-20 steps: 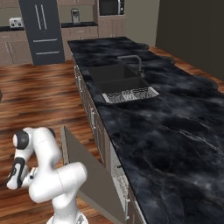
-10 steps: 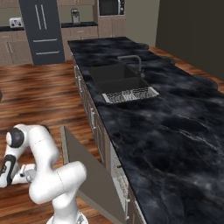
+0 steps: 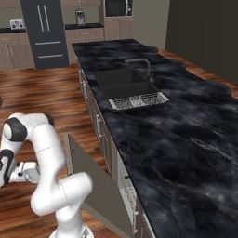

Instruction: Open the dishwasher door and pull out the top rack.

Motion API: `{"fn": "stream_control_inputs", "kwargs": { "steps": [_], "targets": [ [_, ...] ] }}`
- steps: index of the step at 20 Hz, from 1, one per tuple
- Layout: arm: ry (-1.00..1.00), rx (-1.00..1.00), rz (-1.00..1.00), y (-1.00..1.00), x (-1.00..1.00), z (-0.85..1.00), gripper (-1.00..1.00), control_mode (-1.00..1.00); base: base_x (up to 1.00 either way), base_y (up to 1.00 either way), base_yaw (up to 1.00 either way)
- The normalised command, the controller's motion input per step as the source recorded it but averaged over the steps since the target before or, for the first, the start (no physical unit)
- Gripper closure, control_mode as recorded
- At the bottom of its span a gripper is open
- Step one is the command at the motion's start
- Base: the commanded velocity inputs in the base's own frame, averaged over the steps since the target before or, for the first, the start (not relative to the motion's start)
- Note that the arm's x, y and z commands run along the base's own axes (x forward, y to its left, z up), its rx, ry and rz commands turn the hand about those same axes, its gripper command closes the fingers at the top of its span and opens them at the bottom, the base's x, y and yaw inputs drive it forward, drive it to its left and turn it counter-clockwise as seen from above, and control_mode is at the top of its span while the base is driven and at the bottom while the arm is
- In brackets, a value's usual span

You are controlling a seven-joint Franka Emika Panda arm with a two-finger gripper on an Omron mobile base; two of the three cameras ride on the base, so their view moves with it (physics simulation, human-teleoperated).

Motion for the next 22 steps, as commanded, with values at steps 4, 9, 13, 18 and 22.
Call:
{"fn": "stream_control_inputs", "kwargs": {
  "steps": [4,9,13,18,22],
  "targets": [
    [-0.03,0.25,0.06,-0.41,-0.04,0.98,-1.0,-1.0,0.0,0.0,0.0],
    [-0.03,0.22,0.05,-0.32,0.0,0.85,-1.0,-1.0,0.0,0.0,0.0],
    [-0.06,0.12,0.04,-0.4,0.03,0.41,-1.0,-1.0,0.0,0.0,0.0],
    [-0.01,0.02,0.02,-0.47,0.09,0.13,-1.0,-1.0,0.0,0.0,0.0],
    [0.0,0.0,0.0,-0.37,0.13,0.03,-1.0,-1.0,0.0,0.0,0.0]
  ]
}}
